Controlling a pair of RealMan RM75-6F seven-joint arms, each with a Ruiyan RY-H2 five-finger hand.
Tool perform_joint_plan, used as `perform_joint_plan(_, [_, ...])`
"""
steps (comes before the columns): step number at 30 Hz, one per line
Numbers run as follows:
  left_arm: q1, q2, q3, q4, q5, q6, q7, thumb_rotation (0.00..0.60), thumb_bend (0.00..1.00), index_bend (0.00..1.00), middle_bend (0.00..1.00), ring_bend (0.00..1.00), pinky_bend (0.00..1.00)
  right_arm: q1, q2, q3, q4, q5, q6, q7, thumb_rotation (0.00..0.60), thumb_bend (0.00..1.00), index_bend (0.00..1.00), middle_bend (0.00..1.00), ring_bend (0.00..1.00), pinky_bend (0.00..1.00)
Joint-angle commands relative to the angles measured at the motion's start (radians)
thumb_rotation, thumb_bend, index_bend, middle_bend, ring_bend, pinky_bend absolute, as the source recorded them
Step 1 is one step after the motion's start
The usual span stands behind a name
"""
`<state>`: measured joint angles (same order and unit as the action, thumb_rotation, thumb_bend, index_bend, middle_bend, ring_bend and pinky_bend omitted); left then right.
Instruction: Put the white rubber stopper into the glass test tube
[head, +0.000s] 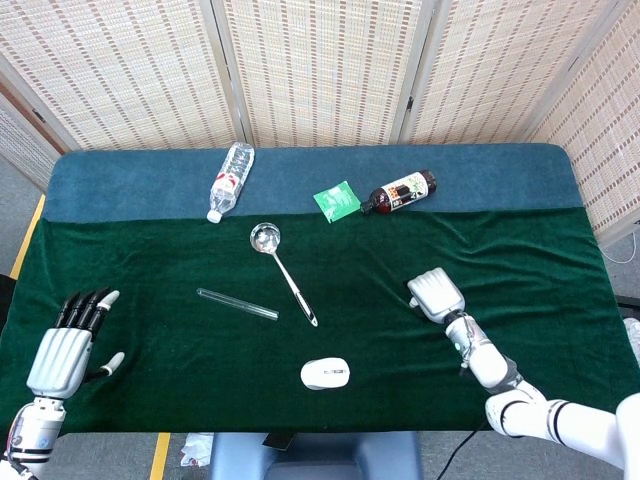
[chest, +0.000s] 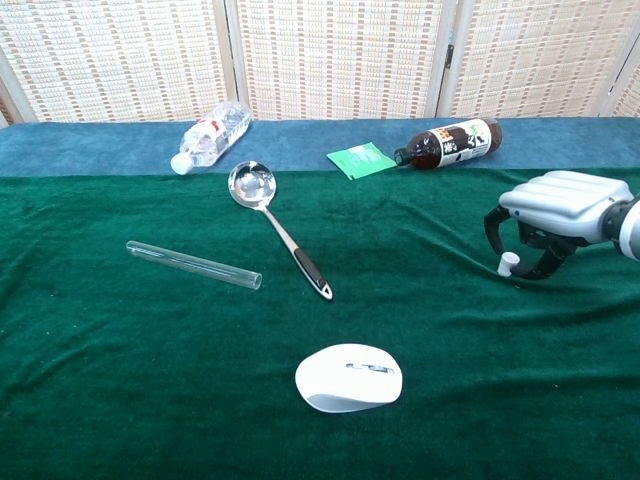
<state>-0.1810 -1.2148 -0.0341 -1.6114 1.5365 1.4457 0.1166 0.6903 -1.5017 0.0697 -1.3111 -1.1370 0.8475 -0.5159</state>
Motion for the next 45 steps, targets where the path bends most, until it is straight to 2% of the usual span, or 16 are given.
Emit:
perform_joint_plan(1, [0.000, -0.001, 0.000, 0.002, 0.000, 0.000, -0.001, 0.600, 0.26, 0.10, 0.11, 0.09, 0.00, 0.002, -0.002, 0.000, 0.003, 0.005, 0.001, -0.006, 0.547, 0.41, 0.45, 0.97, 1.00, 1.00])
perform_joint_plan(9, [-0.001, -0.004, -0.001, 0.006, -0.002, -0.004, -0.002, 0.600, 0.26, 0.10, 0.11, 0.09, 0.00, 0.009, -0.010, 0.000, 0.012, 0.022, -0.006, -0.015, 0.547, 0.41, 0.48, 0.97, 1.00, 1.00])
perform_joint_plan(20, [-0.006, -0.003, -0.006, 0.008, -0.004, -0.008, -0.005, 0.600, 0.26, 0.09, 0.11, 0.09, 0.00, 0.016, -0.003, 0.002, -0.005, 0.044, -0.007, -0.026, 0.552, 0.42, 0.59, 0.99, 1.00, 1.00])
perform_joint_plan(24, [-0.024, 0.005, -0.012, 0.007, 0.004, -0.025, -0.002, 0.600, 0.26, 0.11, 0.11, 0.10, 0.00, 0.006, 0.049, 0.017, -0.078, 0.045, 0.013, 0.004, 0.553, 0.44, 0.61, 0.99, 1.00, 1.00])
perform_joint_plan(27, [-0.048, 0.015, -0.020, 0.003, 0.011, -0.049, -0.007, 0.600, 0.26, 0.13, 0.12, 0.13, 0.00, -0.009, 0.122, 0.034, -0.169, 0.029, 0.047, 0.046, 0.553, 0.46, 0.62, 0.99, 1.00, 1.00])
perform_joint_plan(31, [-0.094, 0.024, -0.039, -0.004, 0.028, -0.088, 0.003, 0.600, 0.26, 0.18, 0.19, 0.21, 0.02, -0.037, 0.233, 0.049, -0.291, 0.001, 0.106, 0.074, 0.555, 0.46, 0.63, 1.00, 1.00, 1.00])
perform_joint_plan(33, [-0.128, 0.024, -0.050, -0.009, 0.040, -0.119, 0.016, 0.600, 0.27, 0.23, 0.27, 0.31, 0.13, -0.054, 0.285, 0.054, -0.340, -0.010, 0.139, 0.079, 0.555, 0.46, 0.63, 1.00, 1.00, 1.00])
perform_joint_plan(38, [-0.226, 0.002, -0.078, -0.013, 0.044, -0.229, 0.063, 0.600, 0.27, 0.28, 0.41, 0.45, 0.36, -0.092, 0.370, 0.052, -0.410, -0.013, 0.194, 0.081, 0.553, 0.47, 0.63, 1.00, 1.00, 1.00])
perform_joint_plan(42, [-0.302, -0.047, -0.104, 0.011, 0.017, -0.319, 0.107, 0.600, 0.27, 0.31, 0.55, 0.57, 0.58, -0.115, 0.395, 0.043, -0.425, -0.019, 0.214, 0.095, 0.555, 0.48, 0.63, 1.00, 1.00, 1.00])
perform_joint_plan(45, [-0.359, -0.091, -0.117, 0.037, -0.020, -0.396, 0.148, 0.600, 0.27, 0.32, 0.62, 0.62, 0.68, -0.128, 0.401, 0.035, -0.423, -0.025, 0.221, 0.108, 0.555, 0.48, 0.63, 1.00, 1.00, 1.00])
